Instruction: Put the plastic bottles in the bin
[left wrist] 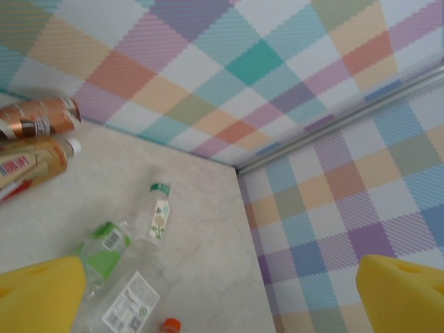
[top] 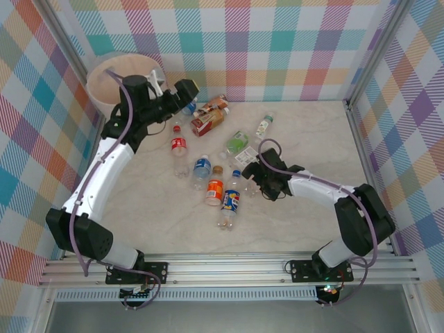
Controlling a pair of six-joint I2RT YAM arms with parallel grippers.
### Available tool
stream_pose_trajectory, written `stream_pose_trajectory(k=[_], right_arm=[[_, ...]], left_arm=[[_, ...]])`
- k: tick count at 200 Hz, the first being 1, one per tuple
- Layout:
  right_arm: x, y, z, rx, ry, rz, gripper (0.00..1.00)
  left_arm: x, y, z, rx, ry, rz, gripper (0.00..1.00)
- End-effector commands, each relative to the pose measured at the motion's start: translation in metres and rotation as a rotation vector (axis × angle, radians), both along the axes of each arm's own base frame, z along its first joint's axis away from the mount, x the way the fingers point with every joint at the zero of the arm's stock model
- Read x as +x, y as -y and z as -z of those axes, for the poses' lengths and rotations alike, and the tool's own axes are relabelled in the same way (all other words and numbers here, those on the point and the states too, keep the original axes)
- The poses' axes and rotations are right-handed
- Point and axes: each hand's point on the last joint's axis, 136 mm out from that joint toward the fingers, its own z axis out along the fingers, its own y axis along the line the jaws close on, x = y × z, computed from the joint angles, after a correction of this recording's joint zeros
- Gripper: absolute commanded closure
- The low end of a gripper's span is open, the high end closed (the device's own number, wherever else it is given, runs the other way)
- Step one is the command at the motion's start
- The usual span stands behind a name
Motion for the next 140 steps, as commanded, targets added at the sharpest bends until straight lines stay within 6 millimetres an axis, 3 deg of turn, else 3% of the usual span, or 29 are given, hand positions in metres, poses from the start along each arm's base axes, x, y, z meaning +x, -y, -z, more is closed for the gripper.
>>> stream_pose_trajectory(k=[1, 54, 119, 140], right_arm=[[-0.004, -0.006, 0.006, 0.006, -0.056, 0.027, 0.00], [-0.005, -0.008, 0.017, -0.030, -0.075, 0.034, 0.06], [-0.001, -0.003, 0.033, -0.049, -0.015, 0.039, 0.24], [0.000, -0.008, 0.030, -0.033, 0.033, -0.020, 0.31]], left_arm=[[-0.013, 0.001, 0.011, 0.014, -0.038, -0.027, 0.00], [-0.029, 0.001, 0.041, 0.042, -0.109, -0.034, 0.00], [-0.039, -0.009, 0.065, 0.129, -0.117, -0.043, 0.00], [-0.042, -0.015, 0.072, 0.187, -0.105, -0.049, 0.00]])
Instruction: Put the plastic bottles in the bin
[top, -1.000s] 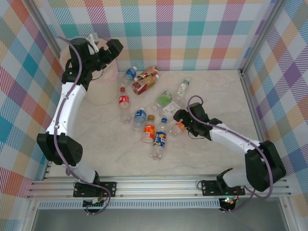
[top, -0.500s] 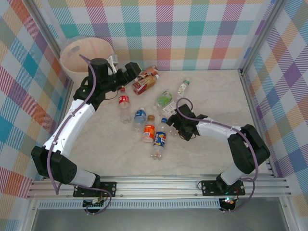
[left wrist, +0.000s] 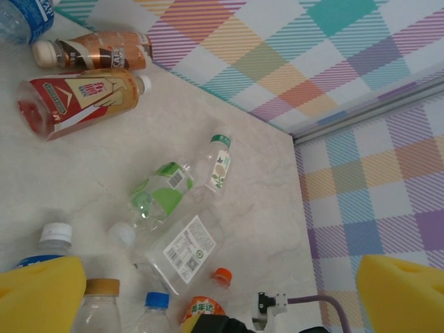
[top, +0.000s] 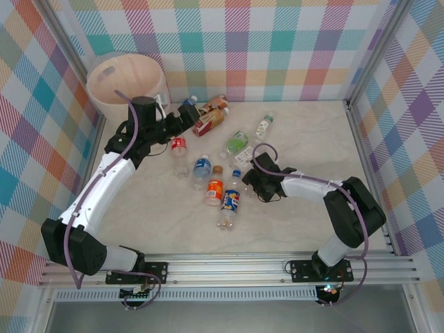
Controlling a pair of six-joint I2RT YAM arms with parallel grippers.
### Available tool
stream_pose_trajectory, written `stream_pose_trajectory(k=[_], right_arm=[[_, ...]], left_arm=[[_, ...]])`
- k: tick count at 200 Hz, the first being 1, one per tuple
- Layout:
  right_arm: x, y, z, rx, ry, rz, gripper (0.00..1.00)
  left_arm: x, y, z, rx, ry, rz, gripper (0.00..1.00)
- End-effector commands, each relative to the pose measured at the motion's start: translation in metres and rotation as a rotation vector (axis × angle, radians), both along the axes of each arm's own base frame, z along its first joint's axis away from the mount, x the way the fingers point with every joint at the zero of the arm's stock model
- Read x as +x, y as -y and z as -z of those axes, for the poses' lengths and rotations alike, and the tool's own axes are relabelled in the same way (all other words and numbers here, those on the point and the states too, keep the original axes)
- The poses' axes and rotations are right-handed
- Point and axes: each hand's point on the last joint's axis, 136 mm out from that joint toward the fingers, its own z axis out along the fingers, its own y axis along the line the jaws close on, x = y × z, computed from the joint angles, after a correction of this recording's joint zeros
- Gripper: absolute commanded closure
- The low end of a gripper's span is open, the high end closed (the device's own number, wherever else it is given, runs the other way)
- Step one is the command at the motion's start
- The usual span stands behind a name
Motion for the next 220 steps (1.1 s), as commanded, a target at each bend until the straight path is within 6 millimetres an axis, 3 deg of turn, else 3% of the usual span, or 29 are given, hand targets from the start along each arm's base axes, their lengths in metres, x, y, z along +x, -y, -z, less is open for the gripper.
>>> stream_pose_trajectory(k=[1, 64, 117, 143, 176, 220], right_arm=[[0.003, -0.003, 0.002, -0.003, 0.058, -0.050, 0.31], [0.010, -0.004, -0.030, -0.113, 0.239, -0.306, 0.42], [0.011, -0.010, -0.071, -0.147, 0.448, -0.490, 0.50], [0.006, -0.027, -0.098, -0.095, 0.571, -0.616, 0.52], [0.000, -0.051, -0.139, 0.000, 0.707, -0.736, 0.53], [-0.015, -0.082, -0.172, 0.127, 0.795, -0.917, 0.53]], left_arm=[[-0.010, -0.003, 0.003, 0.079, 0.036, 0.019, 0.00], [-0.015, 0.010, 0.026, 0.107, 0.012, 0.123, 0.00], [-0.022, 0.020, 0.039, 0.116, -0.007, 0.202, 0.00], [-0.025, 0.029, 0.039, 0.085, 0.001, 0.247, 0.00], [-0.035, 0.063, 0.038, -0.043, 0.023, 0.432, 0.00], [-0.040, 0.091, 0.038, -0.116, 0.047, 0.537, 0.00]])
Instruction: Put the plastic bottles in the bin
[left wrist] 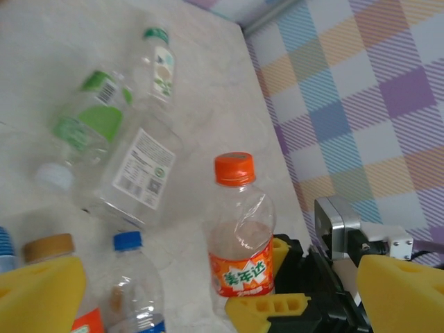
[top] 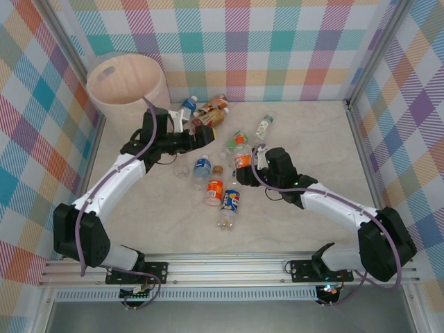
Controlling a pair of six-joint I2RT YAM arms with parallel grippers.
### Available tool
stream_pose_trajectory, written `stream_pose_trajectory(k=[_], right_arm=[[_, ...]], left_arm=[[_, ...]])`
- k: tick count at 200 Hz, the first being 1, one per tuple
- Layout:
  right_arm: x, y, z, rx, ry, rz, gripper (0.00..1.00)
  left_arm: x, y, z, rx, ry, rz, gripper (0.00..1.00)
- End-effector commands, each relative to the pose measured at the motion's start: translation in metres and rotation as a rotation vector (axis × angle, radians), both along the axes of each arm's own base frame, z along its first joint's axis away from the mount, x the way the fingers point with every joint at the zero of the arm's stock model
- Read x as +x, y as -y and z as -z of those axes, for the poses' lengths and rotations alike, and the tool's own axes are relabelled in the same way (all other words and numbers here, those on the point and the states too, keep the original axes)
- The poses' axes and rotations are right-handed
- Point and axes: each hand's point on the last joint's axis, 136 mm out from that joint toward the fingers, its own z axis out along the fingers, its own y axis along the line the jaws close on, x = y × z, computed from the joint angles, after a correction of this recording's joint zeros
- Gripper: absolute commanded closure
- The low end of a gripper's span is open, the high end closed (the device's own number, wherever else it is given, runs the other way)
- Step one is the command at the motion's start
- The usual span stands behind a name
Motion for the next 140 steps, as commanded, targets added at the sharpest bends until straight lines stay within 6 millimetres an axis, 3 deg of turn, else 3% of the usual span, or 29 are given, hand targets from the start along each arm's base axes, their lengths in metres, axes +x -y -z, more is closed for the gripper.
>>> stream_pose_trajectory(k=[1, 28, 48, 73, 112, 140], right_arm=[[-0.007, -0.030, -0.045, 0.090, 0.110, -0.189, 0.53], [-0.006, -0.042, -0.063, 0.140, 0.141, -0.239, 0.53], [-0.002, -0.049, -0.071, 0.164, 0.157, -0.256, 0.54], [0.002, -0.054, -0.074, 0.172, 0.159, -0.268, 0.54], [0.008, -0.058, -0.078, 0.179, 0.181, -0.263, 0.53], [0.006, -0.063, -0.080, 0.170, 0.186, -0.297, 0.54]], left_arm=[[-0.011, 0.027, -0.016, -0.078, 0.058, 0.116, 0.00], [0.003, 0.028, -0.001, -0.060, 0.040, 0.023, 0.00], [0.005, 0.040, 0.004, -0.105, 0.013, 0.036, 0.00], [0.002, 0.056, 0.004, -0.153, -0.009, 0.082, 0.00], [0.001, 0.064, 0.016, -0.131, -0.052, 0.095, 0.00], [0.004, 0.065, 0.029, -0.057, -0.076, 0.078, 0.08]])
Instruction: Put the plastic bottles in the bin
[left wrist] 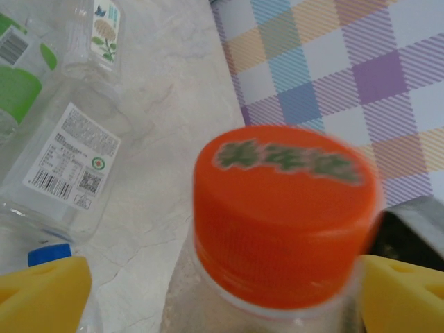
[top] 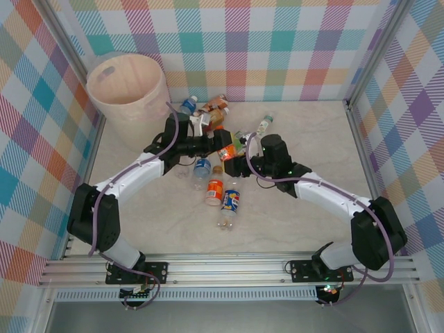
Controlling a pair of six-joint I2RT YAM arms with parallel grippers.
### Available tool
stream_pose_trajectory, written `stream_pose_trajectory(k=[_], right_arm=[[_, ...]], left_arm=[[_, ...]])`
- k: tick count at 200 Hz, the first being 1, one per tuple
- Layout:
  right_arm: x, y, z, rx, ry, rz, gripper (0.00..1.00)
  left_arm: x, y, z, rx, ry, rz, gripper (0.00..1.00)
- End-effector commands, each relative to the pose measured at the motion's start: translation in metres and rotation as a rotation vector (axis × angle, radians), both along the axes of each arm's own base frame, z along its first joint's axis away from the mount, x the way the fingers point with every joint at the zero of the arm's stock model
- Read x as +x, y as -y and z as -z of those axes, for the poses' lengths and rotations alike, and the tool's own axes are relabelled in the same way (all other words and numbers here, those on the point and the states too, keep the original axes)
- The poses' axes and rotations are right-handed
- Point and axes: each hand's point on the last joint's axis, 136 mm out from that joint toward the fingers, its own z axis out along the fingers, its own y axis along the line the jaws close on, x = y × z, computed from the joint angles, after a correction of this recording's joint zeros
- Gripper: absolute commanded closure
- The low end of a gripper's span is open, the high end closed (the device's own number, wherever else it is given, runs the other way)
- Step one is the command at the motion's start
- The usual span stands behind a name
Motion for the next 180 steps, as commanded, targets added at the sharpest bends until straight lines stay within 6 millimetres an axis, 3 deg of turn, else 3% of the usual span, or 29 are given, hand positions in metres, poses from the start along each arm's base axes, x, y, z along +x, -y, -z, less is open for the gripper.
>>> stream_pose_trajectory(k=[1, 23, 69, 87, 148, 180], right_arm=[[0.001, -0.013, -0.029, 0.043, 0.097, -0.065, 0.54], [-0.001, -0.015, -0.031, 0.033, 0.110, -0.080, 0.54], [0.003, -0.016, -0.025, -0.021, 0.111, -0.091, 0.52], [0.002, -0.015, -0.026, -0.036, 0.123, -0.098, 0.48], [0.002, -0.005, -0.021, -0.101, 0.128, -0.072, 0.14], [-0.005, 0.002, -0.030, -0.106, 0.156, -0.068, 0.04]], left_arm=[[-0.001, 0.007, 0.001, 0.043, 0.005, 0.011, 0.09], [0.004, 0.005, 0.006, 0.064, -0.019, -0.014, 0.19], [0.006, 0.013, 0.000, 0.022, -0.032, 0.012, 0.45], [0.009, 0.011, -0.002, 0.019, -0.040, -0.009, 0.50], [0.019, 0.006, -0.012, 0.007, -0.038, -0.067, 0.59], [0.023, -0.003, -0.017, 0.026, -0.018, -0.104, 0.60]])
